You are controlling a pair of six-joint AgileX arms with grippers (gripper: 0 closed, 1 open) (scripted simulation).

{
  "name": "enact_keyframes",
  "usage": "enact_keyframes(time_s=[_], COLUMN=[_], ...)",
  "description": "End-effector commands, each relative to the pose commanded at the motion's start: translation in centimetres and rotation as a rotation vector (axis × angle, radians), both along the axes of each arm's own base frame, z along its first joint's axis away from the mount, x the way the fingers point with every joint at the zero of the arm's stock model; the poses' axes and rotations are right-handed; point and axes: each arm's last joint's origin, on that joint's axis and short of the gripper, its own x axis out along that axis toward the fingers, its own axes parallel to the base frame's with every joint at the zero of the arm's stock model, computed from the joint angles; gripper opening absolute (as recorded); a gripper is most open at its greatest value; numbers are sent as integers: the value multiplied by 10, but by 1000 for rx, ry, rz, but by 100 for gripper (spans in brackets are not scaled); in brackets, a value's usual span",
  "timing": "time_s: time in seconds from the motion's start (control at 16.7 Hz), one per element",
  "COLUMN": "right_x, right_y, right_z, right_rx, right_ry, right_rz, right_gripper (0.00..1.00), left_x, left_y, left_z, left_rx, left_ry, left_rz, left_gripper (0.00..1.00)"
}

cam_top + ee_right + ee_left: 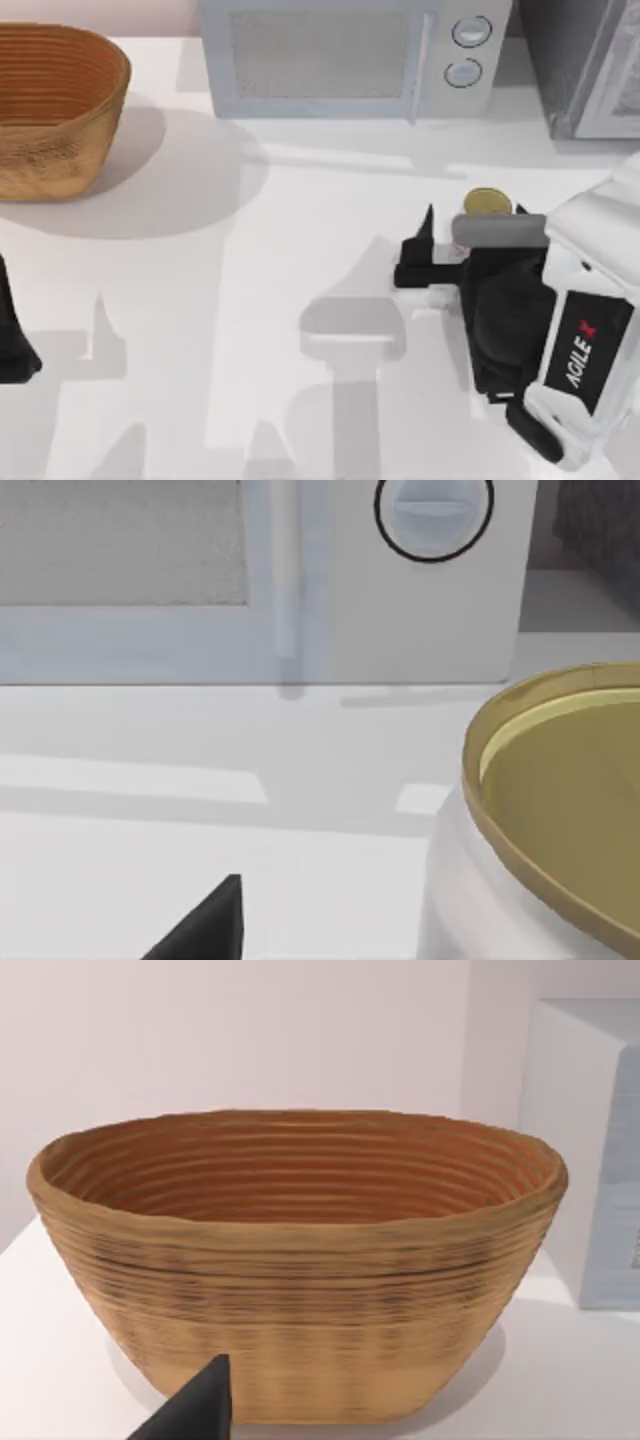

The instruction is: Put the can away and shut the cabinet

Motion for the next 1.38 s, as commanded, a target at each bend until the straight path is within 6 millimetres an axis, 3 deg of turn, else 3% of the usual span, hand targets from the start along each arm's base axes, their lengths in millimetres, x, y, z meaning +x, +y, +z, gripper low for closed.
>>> enact_keyframes(time_s=[0.66, 1.26, 1.38], right_x=[0, 0, 2], right_y=[0, 0, 2], right_z=[0, 1, 8], right_rx=[0, 1, 2], right_ry=[0, 0, -2], right_rz=[0, 1, 4], right_gripper=[2, 0, 0], left_x=[0, 0, 0], left_y=[0, 0, 0], left_z=[0, 0, 0], left_rx=[0, 0, 0], left_ry=[0, 0, 0], left_rz=[0, 0, 0], left_gripper=[100, 100, 100])
